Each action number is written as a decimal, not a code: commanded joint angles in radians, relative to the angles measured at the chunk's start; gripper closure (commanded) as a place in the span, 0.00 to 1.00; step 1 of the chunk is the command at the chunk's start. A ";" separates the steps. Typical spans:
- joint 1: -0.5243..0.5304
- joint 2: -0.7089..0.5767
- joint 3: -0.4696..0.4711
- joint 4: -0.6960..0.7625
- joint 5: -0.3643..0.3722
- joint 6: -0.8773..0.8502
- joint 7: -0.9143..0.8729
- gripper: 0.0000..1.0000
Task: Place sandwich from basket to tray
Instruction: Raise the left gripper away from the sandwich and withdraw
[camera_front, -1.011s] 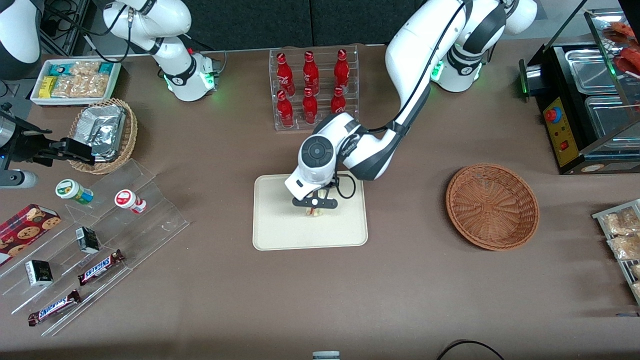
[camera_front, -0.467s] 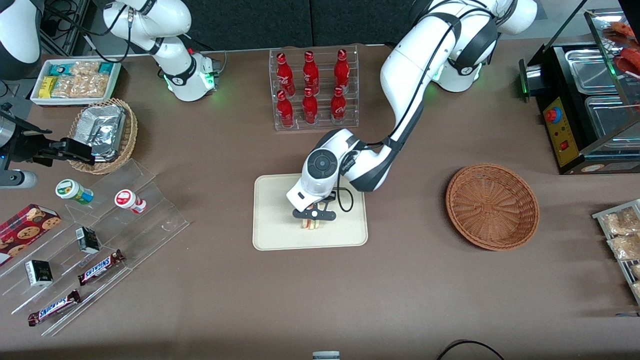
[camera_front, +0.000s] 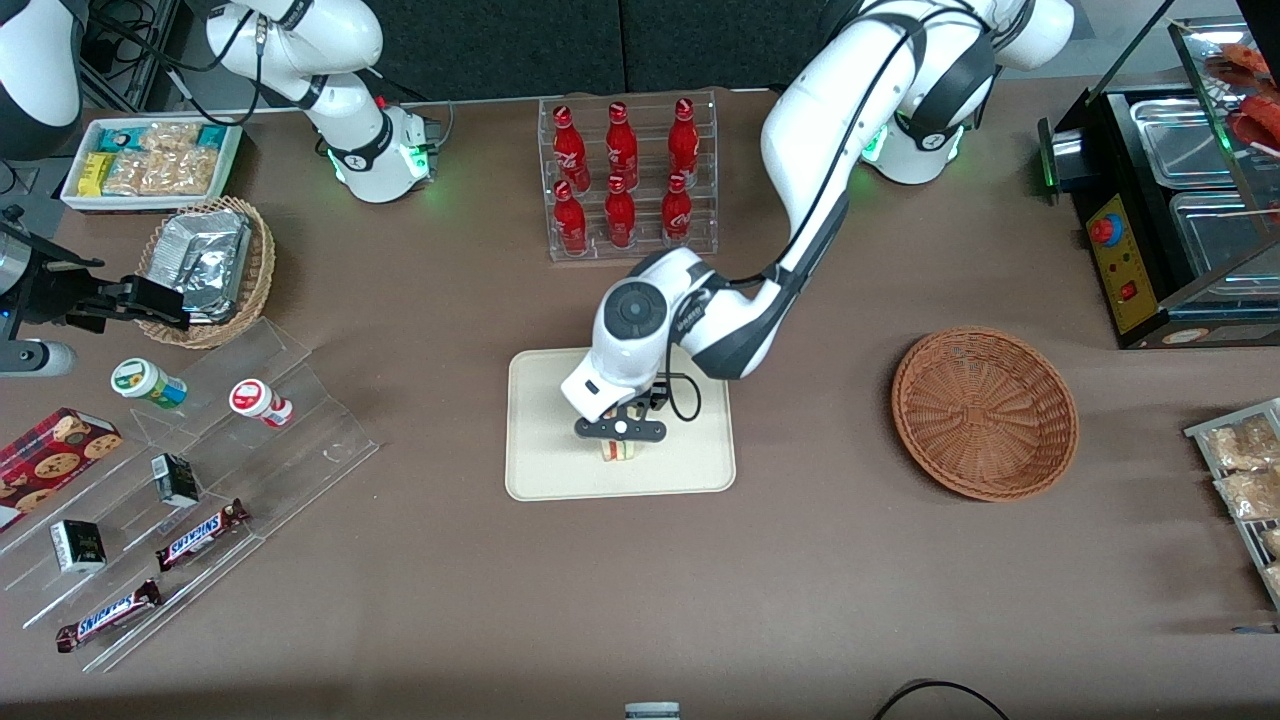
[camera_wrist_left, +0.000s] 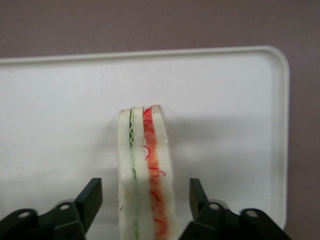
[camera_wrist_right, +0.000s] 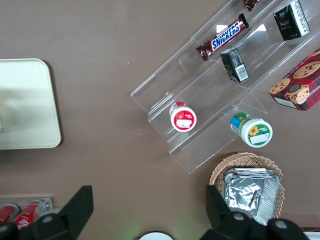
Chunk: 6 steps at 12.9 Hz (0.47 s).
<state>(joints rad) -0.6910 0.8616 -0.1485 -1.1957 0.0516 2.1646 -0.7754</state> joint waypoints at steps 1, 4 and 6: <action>0.013 -0.149 0.012 -0.024 0.027 -0.162 -0.028 0.00; 0.102 -0.358 0.007 -0.204 0.016 -0.240 -0.002 0.00; 0.178 -0.499 0.007 -0.371 0.004 -0.217 0.021 0.00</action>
<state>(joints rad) -0.5831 0.5292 -0.1329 -1.3381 0.0610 1.9107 -0.7767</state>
